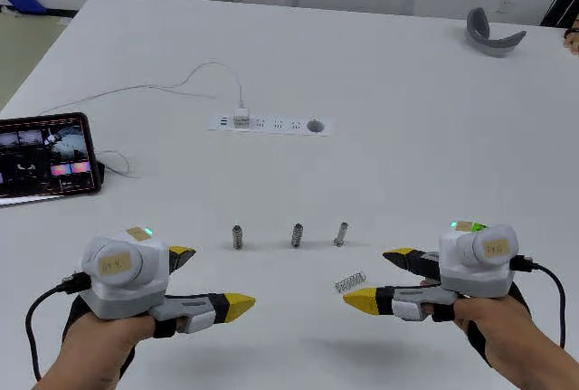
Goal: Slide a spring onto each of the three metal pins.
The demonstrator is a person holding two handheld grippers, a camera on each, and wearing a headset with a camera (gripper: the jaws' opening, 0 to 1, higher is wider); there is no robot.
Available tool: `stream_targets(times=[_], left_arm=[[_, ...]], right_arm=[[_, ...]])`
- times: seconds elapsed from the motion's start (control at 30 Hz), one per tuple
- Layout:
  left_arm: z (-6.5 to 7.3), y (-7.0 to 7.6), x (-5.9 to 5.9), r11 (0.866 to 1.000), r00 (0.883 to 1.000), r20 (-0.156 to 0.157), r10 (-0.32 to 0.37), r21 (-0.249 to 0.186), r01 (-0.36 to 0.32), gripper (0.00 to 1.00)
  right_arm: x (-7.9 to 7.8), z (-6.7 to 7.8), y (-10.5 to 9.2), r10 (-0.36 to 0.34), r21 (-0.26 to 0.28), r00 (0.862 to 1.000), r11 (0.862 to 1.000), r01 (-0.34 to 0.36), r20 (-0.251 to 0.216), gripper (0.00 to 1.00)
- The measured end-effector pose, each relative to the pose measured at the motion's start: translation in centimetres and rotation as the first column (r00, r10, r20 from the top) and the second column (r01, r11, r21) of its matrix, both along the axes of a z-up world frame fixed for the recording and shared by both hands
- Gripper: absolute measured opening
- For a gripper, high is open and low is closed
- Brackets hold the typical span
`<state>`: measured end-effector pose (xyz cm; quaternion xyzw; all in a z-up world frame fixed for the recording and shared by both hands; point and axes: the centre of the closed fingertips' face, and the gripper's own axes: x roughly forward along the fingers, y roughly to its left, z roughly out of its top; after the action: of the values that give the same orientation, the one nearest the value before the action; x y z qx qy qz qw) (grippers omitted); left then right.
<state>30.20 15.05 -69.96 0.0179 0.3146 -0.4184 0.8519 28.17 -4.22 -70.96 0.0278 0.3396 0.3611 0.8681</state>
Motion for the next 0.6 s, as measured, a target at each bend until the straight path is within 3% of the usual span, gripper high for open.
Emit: stream_targets(times=[0.6], left_arm=[[-0.6, -2.9, -0.3, 0.998, 0.998, -0.005, -0.066, 0.009, 0.066, 0.77]], right_arm=[[-1.0, -0.1, -1.6, -0.034, 0.008, 0.999, 0.999, 0.034, -0.008, 0.76]])
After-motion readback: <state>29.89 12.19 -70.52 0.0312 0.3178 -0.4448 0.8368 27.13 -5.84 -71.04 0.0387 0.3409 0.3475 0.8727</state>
